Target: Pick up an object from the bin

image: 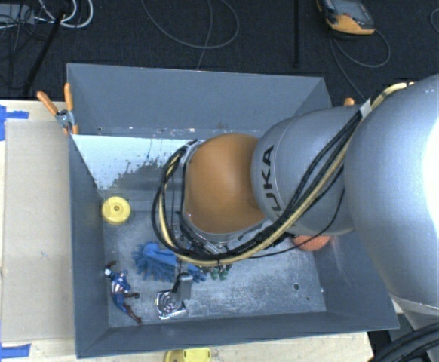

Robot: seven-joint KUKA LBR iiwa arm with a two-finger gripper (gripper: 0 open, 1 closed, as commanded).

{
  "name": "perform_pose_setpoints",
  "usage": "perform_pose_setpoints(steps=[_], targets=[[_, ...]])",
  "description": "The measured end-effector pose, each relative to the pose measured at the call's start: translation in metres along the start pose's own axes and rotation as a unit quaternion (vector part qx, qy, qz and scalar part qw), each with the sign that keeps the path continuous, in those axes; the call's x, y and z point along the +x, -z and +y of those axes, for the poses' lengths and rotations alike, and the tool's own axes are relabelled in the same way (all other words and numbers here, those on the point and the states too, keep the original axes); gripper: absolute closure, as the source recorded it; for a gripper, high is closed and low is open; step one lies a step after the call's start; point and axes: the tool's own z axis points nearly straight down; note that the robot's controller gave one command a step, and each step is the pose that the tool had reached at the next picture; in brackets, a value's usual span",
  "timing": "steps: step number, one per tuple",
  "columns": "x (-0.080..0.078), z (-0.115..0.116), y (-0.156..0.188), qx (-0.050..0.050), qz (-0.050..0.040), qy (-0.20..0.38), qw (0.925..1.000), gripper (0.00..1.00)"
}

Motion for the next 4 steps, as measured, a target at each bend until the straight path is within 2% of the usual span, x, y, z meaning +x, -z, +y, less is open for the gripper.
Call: perform_pose_setpoints(steps=[1,2,3,4], targets=[[-0.063,-0.022,-0.008,0.000,-0.0013,0.002,1.0000,1.00],[-0.063,-0.022,-0.008,0.000,-0.0013,0.002,1.0000,0.00],[-0.063,-0.022,-0.008,0.000,-0.0013,0.002,1.0000,0.00],[-0.040,-0.024,-0.049,0.000,-0.0001,0.021,0.9998,1.00]])
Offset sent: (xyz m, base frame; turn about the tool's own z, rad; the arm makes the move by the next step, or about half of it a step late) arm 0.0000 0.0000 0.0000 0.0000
